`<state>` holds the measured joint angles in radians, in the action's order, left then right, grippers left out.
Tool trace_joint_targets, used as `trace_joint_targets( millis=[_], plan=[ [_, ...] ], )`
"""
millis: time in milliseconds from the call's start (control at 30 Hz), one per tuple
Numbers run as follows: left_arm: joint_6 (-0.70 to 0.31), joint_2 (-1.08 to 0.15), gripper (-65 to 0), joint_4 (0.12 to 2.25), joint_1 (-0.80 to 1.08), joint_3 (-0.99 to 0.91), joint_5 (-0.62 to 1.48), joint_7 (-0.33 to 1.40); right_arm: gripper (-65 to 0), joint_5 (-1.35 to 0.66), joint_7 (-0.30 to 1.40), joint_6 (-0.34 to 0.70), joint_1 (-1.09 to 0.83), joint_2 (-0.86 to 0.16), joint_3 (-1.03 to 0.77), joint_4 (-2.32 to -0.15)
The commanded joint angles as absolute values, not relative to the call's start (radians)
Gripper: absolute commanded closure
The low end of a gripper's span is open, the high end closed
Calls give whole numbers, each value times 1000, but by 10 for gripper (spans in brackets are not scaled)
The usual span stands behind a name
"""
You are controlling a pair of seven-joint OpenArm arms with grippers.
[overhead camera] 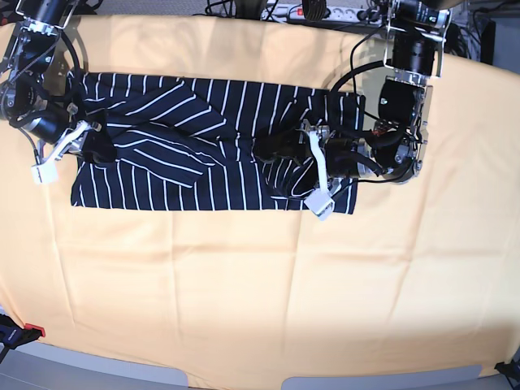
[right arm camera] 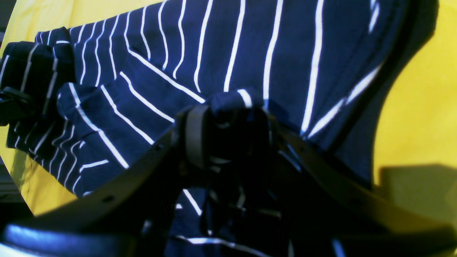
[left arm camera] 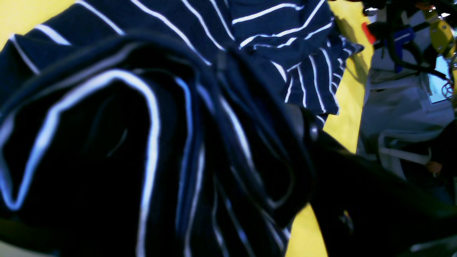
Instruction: Fold the T-shirt properly
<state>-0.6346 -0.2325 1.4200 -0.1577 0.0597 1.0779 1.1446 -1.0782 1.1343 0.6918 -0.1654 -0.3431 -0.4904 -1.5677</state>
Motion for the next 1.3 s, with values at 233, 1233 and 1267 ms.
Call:
trace_joint_targets(
  millis=[233, 1233, 1267],
  plan=[
    [-698, -193, -364, 1435, -178, 57, 1154, 1063, -227, -1103, 1119, 698, -154, -360, -497, -1581],
    [-698, -266, 0, 1435, -62, -217, 1174, 1195, -484, -893, 1116, 698, -155, -389, -563, -1776],
    [-698, -275, 0, 1435, -54, -217, 1174, 1190, -484, -833, 1105, 668, -160, -397, -563, -1772]
  ],
)
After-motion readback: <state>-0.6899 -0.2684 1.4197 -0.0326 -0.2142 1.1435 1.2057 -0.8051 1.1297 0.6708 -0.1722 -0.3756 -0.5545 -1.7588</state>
